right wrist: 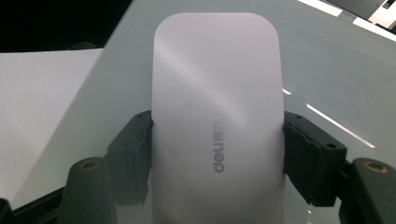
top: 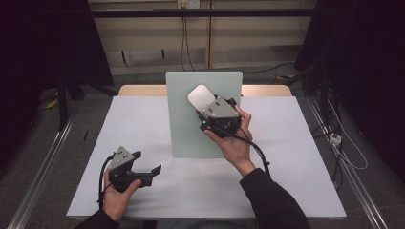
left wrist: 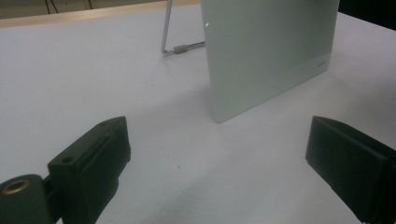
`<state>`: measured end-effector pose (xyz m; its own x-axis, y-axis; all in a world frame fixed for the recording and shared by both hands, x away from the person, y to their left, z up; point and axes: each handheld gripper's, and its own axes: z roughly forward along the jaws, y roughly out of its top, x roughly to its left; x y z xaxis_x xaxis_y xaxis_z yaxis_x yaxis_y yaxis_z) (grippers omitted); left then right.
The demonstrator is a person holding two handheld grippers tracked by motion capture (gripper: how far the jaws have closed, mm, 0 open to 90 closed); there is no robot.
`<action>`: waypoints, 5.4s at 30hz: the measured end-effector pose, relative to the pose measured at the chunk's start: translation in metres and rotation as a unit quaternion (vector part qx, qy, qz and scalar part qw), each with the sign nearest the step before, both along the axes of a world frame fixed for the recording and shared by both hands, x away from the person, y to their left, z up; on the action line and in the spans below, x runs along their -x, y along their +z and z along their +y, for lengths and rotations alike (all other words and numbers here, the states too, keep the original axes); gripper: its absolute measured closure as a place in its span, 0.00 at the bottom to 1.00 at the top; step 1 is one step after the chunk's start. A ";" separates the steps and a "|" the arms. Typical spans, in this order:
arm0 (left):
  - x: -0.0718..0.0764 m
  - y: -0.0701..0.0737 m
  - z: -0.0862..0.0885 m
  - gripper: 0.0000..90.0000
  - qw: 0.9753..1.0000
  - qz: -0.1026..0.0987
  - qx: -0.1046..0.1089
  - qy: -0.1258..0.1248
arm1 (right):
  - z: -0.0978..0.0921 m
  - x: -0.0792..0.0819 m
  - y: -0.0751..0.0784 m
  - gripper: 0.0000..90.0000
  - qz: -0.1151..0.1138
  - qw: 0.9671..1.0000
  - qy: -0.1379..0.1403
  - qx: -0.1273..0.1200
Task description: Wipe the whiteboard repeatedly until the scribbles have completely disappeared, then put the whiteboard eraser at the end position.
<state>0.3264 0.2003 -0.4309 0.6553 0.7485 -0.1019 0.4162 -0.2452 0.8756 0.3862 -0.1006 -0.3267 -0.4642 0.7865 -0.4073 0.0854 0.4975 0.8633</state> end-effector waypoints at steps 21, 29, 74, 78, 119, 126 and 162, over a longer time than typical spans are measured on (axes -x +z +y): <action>0.000 0.000 0.001 0.07 1.000 0.001 0.002 -0.001 | 0.033 0.000 -0.012 0.35 0.033 0.998 0.050 -0.010; -0.001 -0.001 0.001 0.07 1.000 0.003 0.001 0.001 | 0.017 0.003 -0.009 0.35 0.032 0.998 0.041 -0.020; 0.000 -0.001 -0.001 0.07 1.000 0.003 -0.002 0.001 | -0.034 0.027 -0.021 0.35 0.113 0.988 0.104 -0.036; 0.000 -0.001 0.000 0.07 1.000 0.006 0.003 0.003 | -0.041 0.030 -0.025 0.35 0.124 0.985 0.109 -0.042; 0.002 0.001 0.002 0.07 1.000 0.003 0.003 0.004 | -0.042 0.055 -0.085 0.35 0.257 0.946 0.192 0.046; 0.001 0.000 0.002 0.07 1.000 0.004 0.003 0.004 | -0.034 0.053 -0.093 0.35 0.275 0.937 0.208 0.058; 0.001 0.000 0.002 0.07 1.000 0.006 0.005 0.004 | -0.017 0.045 -0.115 0.35 0.317 0.921 0.216 0.070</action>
<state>0.3250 0.2024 -0.4311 0.6475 0.7530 -0.1173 0.4294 -0.2334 0.8724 0.3416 -0.1175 -0.4417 -0.9010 0.4329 -0.0288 0.3188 0.7055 0.6330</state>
